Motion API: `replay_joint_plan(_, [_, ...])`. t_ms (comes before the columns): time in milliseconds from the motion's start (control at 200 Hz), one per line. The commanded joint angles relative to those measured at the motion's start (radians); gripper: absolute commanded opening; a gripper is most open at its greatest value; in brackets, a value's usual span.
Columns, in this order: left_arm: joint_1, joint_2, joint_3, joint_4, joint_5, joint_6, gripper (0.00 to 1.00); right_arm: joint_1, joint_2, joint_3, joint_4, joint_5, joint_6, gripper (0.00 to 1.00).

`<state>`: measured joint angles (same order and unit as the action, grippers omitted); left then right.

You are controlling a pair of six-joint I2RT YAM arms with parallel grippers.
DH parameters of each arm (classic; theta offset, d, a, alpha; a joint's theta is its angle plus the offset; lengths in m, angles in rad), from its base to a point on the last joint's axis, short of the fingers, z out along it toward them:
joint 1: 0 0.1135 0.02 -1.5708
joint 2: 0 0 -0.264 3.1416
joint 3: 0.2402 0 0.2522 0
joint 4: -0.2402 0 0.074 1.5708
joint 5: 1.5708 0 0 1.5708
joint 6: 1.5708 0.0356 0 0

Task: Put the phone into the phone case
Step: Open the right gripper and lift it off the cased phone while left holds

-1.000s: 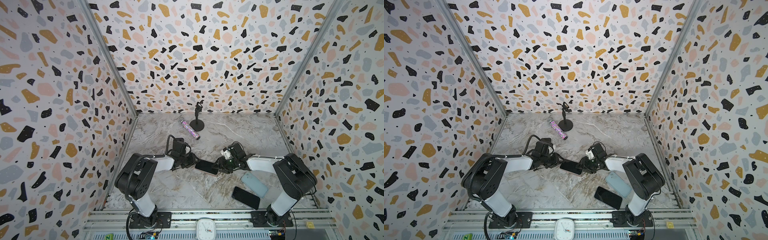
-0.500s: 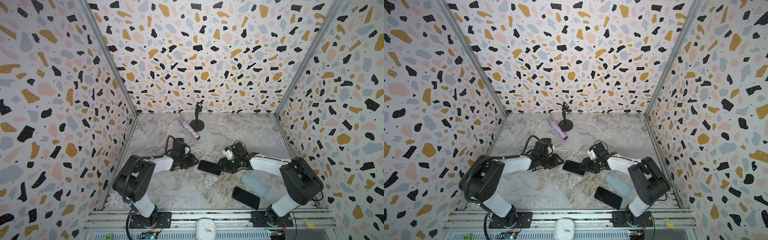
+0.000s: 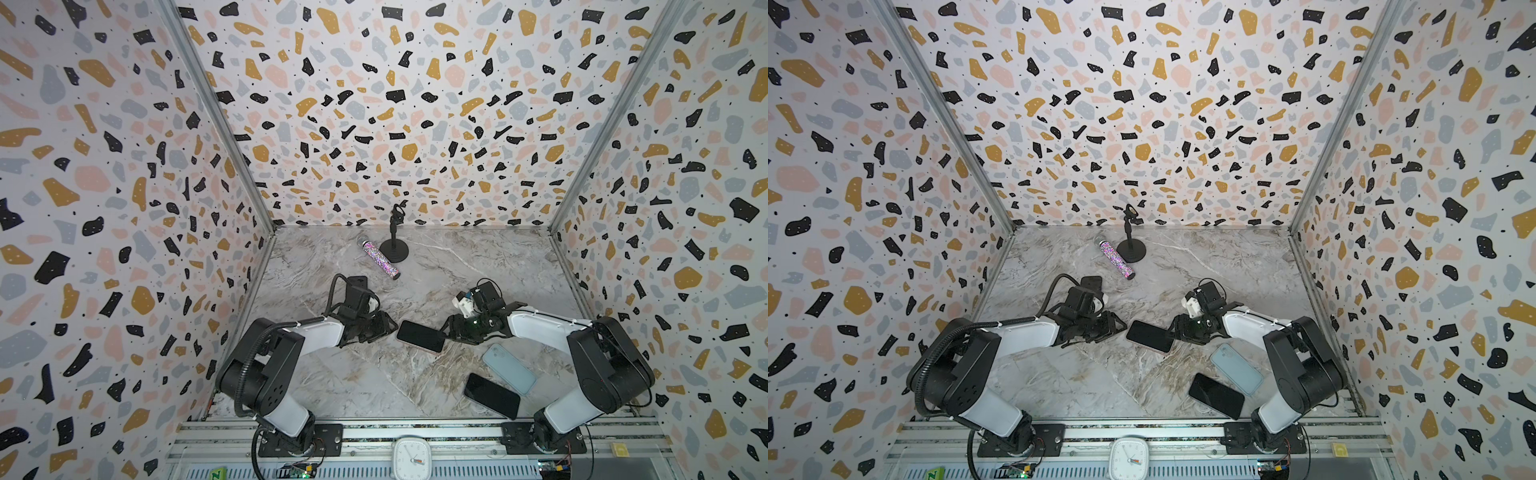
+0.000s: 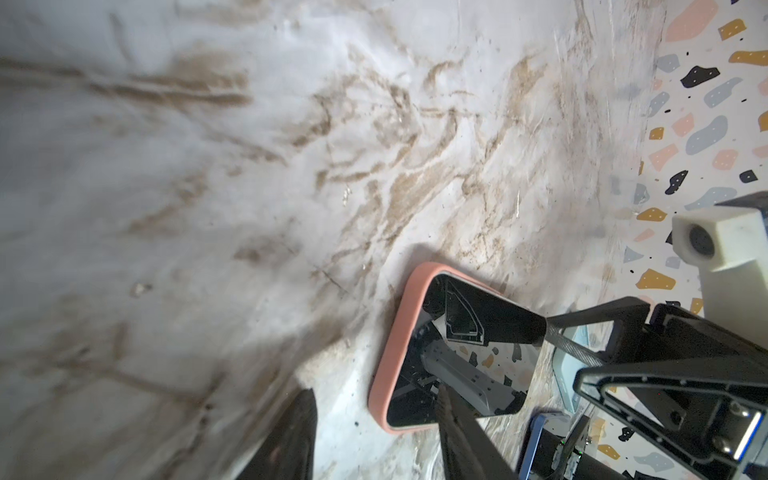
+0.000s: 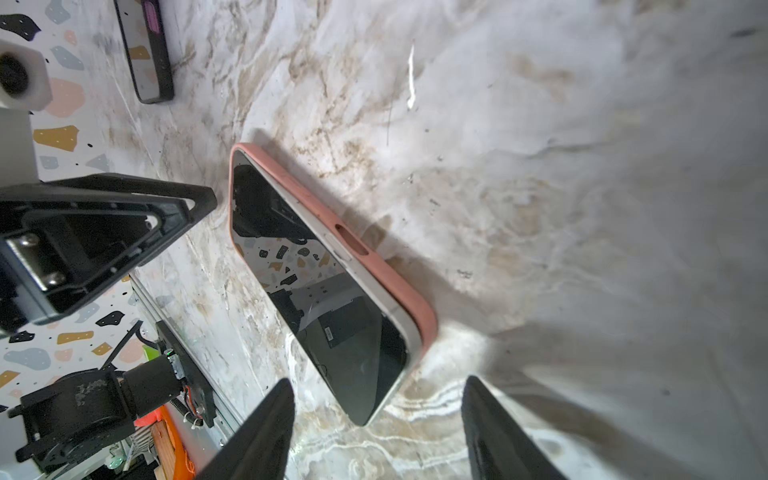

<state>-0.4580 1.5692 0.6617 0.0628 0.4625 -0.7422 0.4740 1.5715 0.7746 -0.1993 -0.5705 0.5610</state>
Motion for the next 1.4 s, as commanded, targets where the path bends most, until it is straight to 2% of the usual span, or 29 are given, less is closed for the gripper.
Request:
replay_joint_plan(0, [-0.017, -0.055, -0.032, -0.009, 0.001, -0.012, 0.49, 0.000, -0.052, -0.002, -0.021, -0.009, -0.067, 0.64])
replay_joint_plan(185, [-0.083, -0.104, -0.045, 0.007, -0.001, -0.060, 0.55, 0.000, -0.017, 0.043, 0.014, 0.003, -0.168, 0.61])
replay_joint_plan(471, [-0.142, -0.032, -0.011, 0.030, -0.005, -0.085, 0.57, -0.001, 0.078, 0.112, 0.036, -0.016, -0.243, 0.61])
replay_joint_plan(566, [-0.149, -0.005, 0.013, 0.024, -0.009, -0.081, 0.56, -0.001, 0.104, 0.101, 0.063, -0.057, -0.251, 0.55])
replay_joint_plan(711, [-0.153, 0.064, 0.055, 0.029, 0.001, -0.070, 0.55, -0.001, 0.129, 0.083, 0.080, -0.093, -0.254, 0.47])
replay_joint_plan(976, [-0.153, 0.140, 0.148, -0.005, -0.005, -0.034, 0.53, 0.000, 0.113, 0.035, 0.111, -0.132, -0.231, 0.42])
replay_joint_plan(1161, [-0.152, 0.199, 0.231, -0.054, -0.009, 0.013, 0.52, 0.004, 0.096, -0.033, 0.181, -0.171, -0.171, 0.39])
replay_joint_plan(1392, [-0.144, 0.249, 0.291, -0.075, -0.005, 0.038, 0.51, 0.067, 0.053, -0.073, 0.204, -0.162, -0.136, 0.40])
